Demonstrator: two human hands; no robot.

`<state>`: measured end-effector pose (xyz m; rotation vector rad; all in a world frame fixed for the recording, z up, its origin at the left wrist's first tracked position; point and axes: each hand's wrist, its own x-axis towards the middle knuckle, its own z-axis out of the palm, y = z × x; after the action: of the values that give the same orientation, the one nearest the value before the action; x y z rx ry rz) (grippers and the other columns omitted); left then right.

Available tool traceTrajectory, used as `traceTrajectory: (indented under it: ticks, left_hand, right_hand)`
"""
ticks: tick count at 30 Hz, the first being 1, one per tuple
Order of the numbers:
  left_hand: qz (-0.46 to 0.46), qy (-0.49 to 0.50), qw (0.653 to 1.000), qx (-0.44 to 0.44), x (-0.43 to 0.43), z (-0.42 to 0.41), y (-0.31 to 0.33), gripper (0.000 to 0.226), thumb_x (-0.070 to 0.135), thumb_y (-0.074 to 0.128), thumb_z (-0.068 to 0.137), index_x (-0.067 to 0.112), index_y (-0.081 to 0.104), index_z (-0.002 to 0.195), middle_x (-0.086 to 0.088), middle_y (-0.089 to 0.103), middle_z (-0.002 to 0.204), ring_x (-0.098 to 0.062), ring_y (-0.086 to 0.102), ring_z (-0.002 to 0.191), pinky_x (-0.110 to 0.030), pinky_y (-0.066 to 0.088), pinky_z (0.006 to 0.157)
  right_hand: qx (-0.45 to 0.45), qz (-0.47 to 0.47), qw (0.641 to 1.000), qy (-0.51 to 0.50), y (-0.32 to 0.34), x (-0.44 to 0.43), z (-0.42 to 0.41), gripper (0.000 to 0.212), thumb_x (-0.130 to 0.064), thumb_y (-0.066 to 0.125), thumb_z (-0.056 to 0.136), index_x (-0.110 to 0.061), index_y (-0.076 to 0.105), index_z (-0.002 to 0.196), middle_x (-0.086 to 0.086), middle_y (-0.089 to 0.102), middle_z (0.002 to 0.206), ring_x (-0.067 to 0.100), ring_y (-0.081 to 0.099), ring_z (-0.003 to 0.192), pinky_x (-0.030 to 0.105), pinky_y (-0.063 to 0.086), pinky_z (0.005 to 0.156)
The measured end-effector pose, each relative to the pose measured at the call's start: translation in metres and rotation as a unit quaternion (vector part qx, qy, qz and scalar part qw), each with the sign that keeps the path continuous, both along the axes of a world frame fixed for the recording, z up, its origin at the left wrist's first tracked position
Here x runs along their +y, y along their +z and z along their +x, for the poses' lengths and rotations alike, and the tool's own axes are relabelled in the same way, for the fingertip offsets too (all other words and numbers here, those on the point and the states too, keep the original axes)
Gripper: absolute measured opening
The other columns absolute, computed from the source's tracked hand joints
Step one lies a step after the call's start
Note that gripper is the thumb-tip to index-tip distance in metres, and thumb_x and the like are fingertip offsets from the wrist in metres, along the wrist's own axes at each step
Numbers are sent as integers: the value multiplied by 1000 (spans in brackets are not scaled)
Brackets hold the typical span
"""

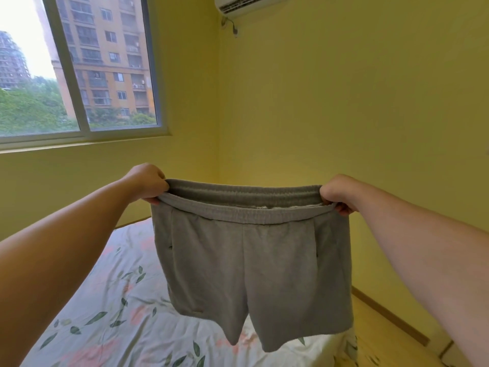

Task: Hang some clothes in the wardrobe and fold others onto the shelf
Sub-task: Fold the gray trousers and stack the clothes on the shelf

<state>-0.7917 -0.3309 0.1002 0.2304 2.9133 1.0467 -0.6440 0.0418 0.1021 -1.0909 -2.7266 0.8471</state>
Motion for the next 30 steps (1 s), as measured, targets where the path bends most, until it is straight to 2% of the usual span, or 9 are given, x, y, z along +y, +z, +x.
traceTrajectory:
  ticks: [6, 9, 12, 14, 17, 19, 22, 25, 30]
  left_hand:
    - [35, -69, 996, -40, 6, 8, -4, 37, -13, 38, 94, 6, 69, 96, -14, 59, 105, -31, 64, 94, -43, 63, 74]
    - [78, -112, 990, -38, 10, 13, -5, 49, -20, 35, 88, 9, 74, 95, -11, 64, 102, -28, 64, 95, -36, 63, 71]
    - [42, -149, 988, 27, 14, 21, -1, 46, -15, 42, 83, 16, 76, 82, -8, 71, 89, -20, 63, 83, -21, 54, 60]
    - [-5, -185, 981, 61, 12, 24, 1, 36, -6, 55, 80, 22, 77, 86, -3, 72, 87, -19, 62, 84, -28, 52, 70]
    - [-120, -250, 957, 90, 4, 24, 3, 32, 9, 71, 73, 32, 71, 95, 8, 71, 88, -14, 62, 86, -34, 52, 76]
    - [-185, -253, 935, 166, 5, 21, 2, 25, 12, 73, 76, 31, 68, 91, 10, 68, 86, -15, 62, 86, -30, 46, 72]
    - [-182, -229, 911, 290, 10, 13, 4, 24, 3, 64, 83, 19, 74, 98, 3, 71, 93, -23, 64, 92, -31, 44, 77]
    - [-90, -235, 901, 352, 15, 15, 8, 38, -7, 60, 85, 25, 75, 99, 3, 71, 99, -20, 63, 92, -27, 44, 81]
    - [107, -284, 861, 408, 25, 41, 35, 54, -24, 61, 77, 28, 76, 87, 9, 71, 96, -9, 66, 93, -19, 50, 84]
  right_hand:
    - [13, -22, 1000, 5, -4, -1, 11, 20, -5, 43, 93, -3, 54, 76, 14, 54, 77, 25, 47, 58, 28, 43, 52]
    - [32, -42, 999, 13, -3, -1, 14, 19, 0, 43, 93, -1, 55, 79, 14, 53, 74, 25, 47, 58, 30, 44, 52]
    - [67, -49, 996, 43, -1, 2, 17, 23, 6, 40, 90, -2, 61, 90, 13, 53, 81, 27, 48, 66, 32, 44, 55]
    - [99, -60, 992, 58, -1, 5, 21, 23, 9, 43, 86, -5, 61, 87, 13, 51, 85, 27, 46, 73, 35, 43, 61]
    - [106, -78, 983, 132, 4, 10, 32, 14, -3, 69, 80, -6, 67, 93, 10, 61, 90, 23, 56, 80, 34, 48, 71]
    - [55, -84, 972, 214, 10, 13, 39, 41, -12, 86, 70, -15, 66, 107, 1, 68, 103, 19, 63, 94, 35, 53, 83]
    - [40, 49, 964, 258, 10, 12, 39, 47, 2, 79, 66, -22, 62, 103, 2, 65, 103, 24, 63, 96, 38, 54, 76]
    - [167, 200, 938, 231, 6, 12, 35, 34, 6, 55, 76, -25, 62, 89, 8, 56, 101, 29, 54, 95, 34, 43, 70]
    - [429, 181, 863, 198, 14, 11, 51, 39, 21, 51, 73, -12, 70, 83, 7, 53, 100, 20, 53, 92, 13, 41, 73]
